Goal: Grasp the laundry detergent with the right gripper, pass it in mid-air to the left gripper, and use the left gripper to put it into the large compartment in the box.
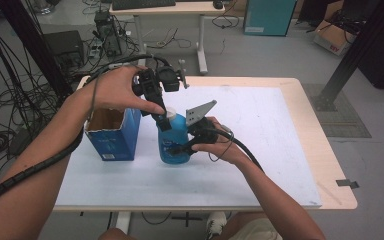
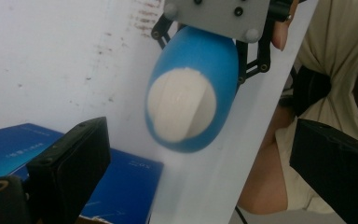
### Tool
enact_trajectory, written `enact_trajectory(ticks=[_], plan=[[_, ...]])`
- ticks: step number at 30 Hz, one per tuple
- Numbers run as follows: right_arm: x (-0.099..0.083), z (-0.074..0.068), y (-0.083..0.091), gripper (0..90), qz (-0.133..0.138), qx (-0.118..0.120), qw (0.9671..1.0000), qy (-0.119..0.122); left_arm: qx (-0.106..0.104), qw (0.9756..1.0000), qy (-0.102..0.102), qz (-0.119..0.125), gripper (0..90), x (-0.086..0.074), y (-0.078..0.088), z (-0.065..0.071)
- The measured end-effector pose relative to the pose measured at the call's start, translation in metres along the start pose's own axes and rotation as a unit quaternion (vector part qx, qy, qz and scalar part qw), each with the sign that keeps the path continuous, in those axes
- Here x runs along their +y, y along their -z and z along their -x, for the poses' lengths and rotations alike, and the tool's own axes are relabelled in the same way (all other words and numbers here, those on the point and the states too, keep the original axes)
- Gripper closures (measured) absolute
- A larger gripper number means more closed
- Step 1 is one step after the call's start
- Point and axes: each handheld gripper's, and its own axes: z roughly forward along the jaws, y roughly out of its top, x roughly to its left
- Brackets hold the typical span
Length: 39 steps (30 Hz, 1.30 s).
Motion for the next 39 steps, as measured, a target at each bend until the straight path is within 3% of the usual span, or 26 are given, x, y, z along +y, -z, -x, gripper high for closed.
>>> enact_trajectory(ticks=[2,4,5,7,12,17,21,34,35,37,39], plan=[[0.001,-0.001,-0.001,42.2,-0.001,0.004,1.0000,0.000,0.001,1.0000,-0.001,0.004,5.6,0.001,-0.002,0.002],[0.003,-0.001,-0.001,42.2,0.002,0.006,1.0000,0.001,-0.013,0.9989,0.031,0.031,5.9,0.003,-0.007,0.008],[0.004,-0.001,-0.001,42.2,0.001,0.008,0.9999,0.008,-0.022,0.9988,0.032,0.030,5.9,0.004,-0.009,0.009],[0.008,-0.002,0.000,42.2,0.005,0.010,0.9999,0.011,-0.018,0.9993,0.017,0.029,5.9,0.005,-0.010,0.008],[0.016,-0.005,0.003,42.2,0.008,0.010,0.9996,0.025,-0.028,0.9993,0.012,0.021,5.9,0.007,-0.012,0.008],[0.024,-0.008,0.005,42.2,0.011,0.012,0.9992,0.037,-0.029,0.9991,0.013,0.029,5.9,0.008,-0.014,0.011],[0.027,-0.011,0.005,42.2,0.011,0.015,0.9988,0.045,-0.032,0.9993,0.012,0.019,5.9,0.010,-0.015,0.013],[0.031,-0.012,0.011,42.2,0.019,0.011,0.9986,0.048,-0.029,0.9991,0.011,0.029,5.8,0.011,-0.018,0.016],[0.031,-0.013,0.011,42.2,0.022,0.017,0.9988,0.040,-0.029,0.9991,0.011,0.029,5.8,0.011,-0.018,0.016],[0.031,-0.011,0.012,42.2,0.021,0.017,0.9981,0.055,-0.029,0.9992,0.008,0.026,5.8,0.012,-0.017,0.016],[0.032,-0.011,0.012,42.2,0.021,0.017,0.9981,0.055,-0.026,0.9993,0.007,0.025,5.8,0.013,-0.018,0.017]])
